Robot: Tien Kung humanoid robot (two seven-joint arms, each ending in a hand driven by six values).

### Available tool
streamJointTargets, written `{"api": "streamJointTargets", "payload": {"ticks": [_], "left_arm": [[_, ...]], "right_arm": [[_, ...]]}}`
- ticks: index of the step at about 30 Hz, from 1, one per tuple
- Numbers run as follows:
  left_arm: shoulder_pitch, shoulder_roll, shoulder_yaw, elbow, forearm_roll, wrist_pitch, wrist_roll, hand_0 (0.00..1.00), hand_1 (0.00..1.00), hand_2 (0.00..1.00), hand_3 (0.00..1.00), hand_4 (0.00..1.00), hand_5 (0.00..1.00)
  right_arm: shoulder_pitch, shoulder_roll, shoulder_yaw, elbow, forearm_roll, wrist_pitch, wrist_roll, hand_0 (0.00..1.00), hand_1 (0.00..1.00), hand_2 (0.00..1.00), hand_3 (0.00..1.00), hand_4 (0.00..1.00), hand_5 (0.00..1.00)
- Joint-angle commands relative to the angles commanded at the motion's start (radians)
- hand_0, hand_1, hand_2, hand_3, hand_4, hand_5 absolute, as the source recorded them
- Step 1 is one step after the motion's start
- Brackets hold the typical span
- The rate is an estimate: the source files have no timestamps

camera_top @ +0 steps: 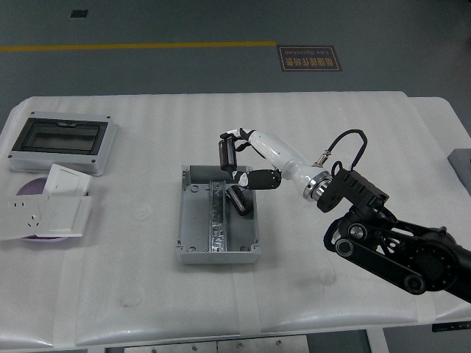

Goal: Pick up the battery,place it into the box

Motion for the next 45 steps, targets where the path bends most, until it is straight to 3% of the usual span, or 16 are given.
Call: {"api": "streamJointTargets", "payload": {"ticks": [2, 3, 8, 9, 15, 26, 27, 34, 39, 45], "left_arm": [[0.000, -0.001, 0.001, 0.000, -0.001, 0.000, 0.000, 0.648, 0.667, 0.610, 0.635, 0.653, 0.079], [0.000, -0.001, 0.001, 0.000, -0.001, -0.001, 0.000, 0.648, 0.667, 0.609, 0.634, 0.651, 0.080], [0.001, 0.000, -0.001, 0.000, 0.001, -0.001, 0.000, 0.648, 0.667, 0.609, 0.634, 0.651, 0.080], [0.001, 0.000, -0.001, 0.000, 0.002, -0.001, 0.000, 0.648, 0.667, 0.609, 0.635, 0.653, 0.080], [0.002, -0.001, -0.003, 0.002, 0.002, -0.009, -0.002, 0.647, 0.667, 0.609, 0.634, 0.651, 0.078], [0.001, -0.005, -0.020, 0.001, 0.017, -0.017, 0.007, 0.648, 0.668, 0.609, 0.634, 0.650, 0.077], [0.000, -0.006, -0.019, 0.001, 0.016, -0.017, 0.007, 0.648, 0.667, 0.607, 0.635, 0.648, 0.073], [-0.002, -0.011, -0.017, 0.000, 0.007, -0.018, 0.010, 0.648, 0.667, 0.606, 0.633, 0.646, 0.072], [-0.003, -0.011, -0.015, 0.000, 0.002, -0.017, 0.012, 0.649, 0.667, 0.606, 0.633, 0.644, 0.069], [-0.009, -0.008, -0.018, -0.002, 0.009, -0.019, 0.015, 0.648, 0.667, 0.605, 0.633, 0.643, 0.066]], "right_arm": [[-0.003, 0.003, -0.012, -0.006, 0.007, -0.002, 0.001, 0.796, 0.713, 0.709, 0.723, 0.471, 0.165], [-0.005, 0.005, -0.017, -0.009, 0.010, -0.002, 0.002, 0.798, 0.725, 0.738, 0.779, 0.564, 0.235], [-0.011, 0.007, -0.029, -0.018, 0.016, 0.005, 0.003, 0.798, 0.725, 0.738, 0.779, 0.564, 0.235], [-0.013, 0.008, -0.030, -0.020, 0.017, 0.007, 0.004, 0.842, 0.752, 0.757, 0.836, 0.593, 0.256], [-0.022, 0.012, -0.036, -0.027, 0.024, 0.016, 0.003, 0.858, 0.759, 0.766, 0.863, 0.625, 0.282], [-0.033, 0.016, -0.024, -0.041, 0.042, 0.023, 0.008, 0.868, 0.761, 0.768, 0.874, 0.642, 0.303], [-0.034, 0.016, -0.023, -0.042, 0.045, 0.023, 0.008, 0.886, 0.766, 0.776, 0.882, 0.702, 0.364], [-0.045, 0.019, -0.015, -0.051, 0.075, 0.025, 0.016, 0.885, 0.768, 0.787, 0.885, 0.722, 0.370], [-0.066, 0.010, 0.030, -0.037, 0.088, 0.024, 0.022, 0.886, 0.770, 0.803, 0.886, 0.730, 0.375], [-0.101, -0.023, 0.152, -0.006, 0.066, 0.017, 0.026, 0.885, 0.770, 0.801, 0.888, 0.733, 0.383]]}}
